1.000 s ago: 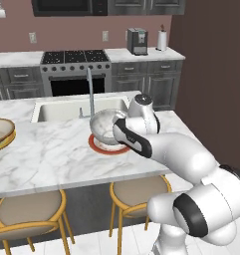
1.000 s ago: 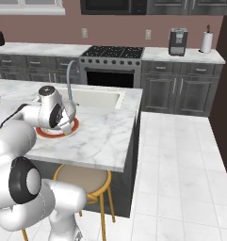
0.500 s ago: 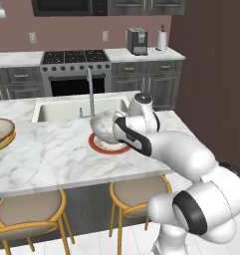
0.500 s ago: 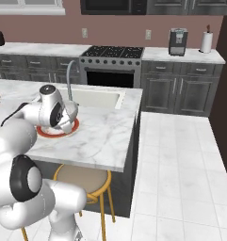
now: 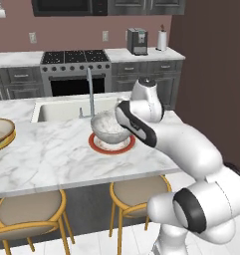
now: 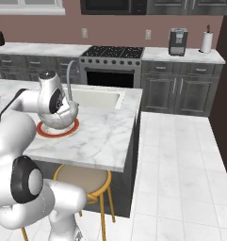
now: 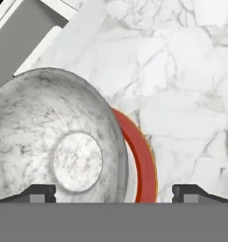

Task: Move the bowls from the cabinet to the plates on the dining table.

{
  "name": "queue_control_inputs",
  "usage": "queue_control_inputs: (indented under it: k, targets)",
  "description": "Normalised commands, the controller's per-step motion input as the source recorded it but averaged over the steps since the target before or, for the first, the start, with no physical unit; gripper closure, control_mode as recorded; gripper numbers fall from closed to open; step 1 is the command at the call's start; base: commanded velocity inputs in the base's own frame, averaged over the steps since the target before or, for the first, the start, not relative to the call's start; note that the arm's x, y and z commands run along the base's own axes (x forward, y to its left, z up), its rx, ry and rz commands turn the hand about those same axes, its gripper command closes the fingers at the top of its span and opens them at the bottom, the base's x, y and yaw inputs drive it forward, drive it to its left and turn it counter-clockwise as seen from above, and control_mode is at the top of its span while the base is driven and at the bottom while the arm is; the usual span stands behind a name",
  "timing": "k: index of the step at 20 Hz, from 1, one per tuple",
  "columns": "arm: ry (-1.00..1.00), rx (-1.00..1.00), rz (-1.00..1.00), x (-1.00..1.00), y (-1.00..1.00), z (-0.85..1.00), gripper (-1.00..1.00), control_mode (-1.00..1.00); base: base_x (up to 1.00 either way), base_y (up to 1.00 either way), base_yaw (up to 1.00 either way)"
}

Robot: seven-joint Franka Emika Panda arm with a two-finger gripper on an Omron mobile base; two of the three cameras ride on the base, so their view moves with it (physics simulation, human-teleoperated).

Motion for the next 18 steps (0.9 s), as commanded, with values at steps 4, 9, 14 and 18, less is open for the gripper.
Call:
queue_control_inputs:
  k: [4, 9, 14, 18]
  targets:
    - [-0.09, 0.01, 0.02, -0.71, -0.28, 0.46, -1.0, -1.0, 0.0, 0.0, 0.0]
    - [-0.21, 0.04, 0.04, -0.99, -0.28, 0.18, -1.0, -1.0, 0.0, 0.0, 0.0]
    - [-0.28, 0.02, 0.01, -1.0, -0.27, 0.01, -1.0, -1.0, 0.0, 0.0, 0.0]
    - [-0.35, 0.0, 0.0, -0.98, -0.26, 0.0, -1.0, -1.0, 0.0, 0.0, 0.0]
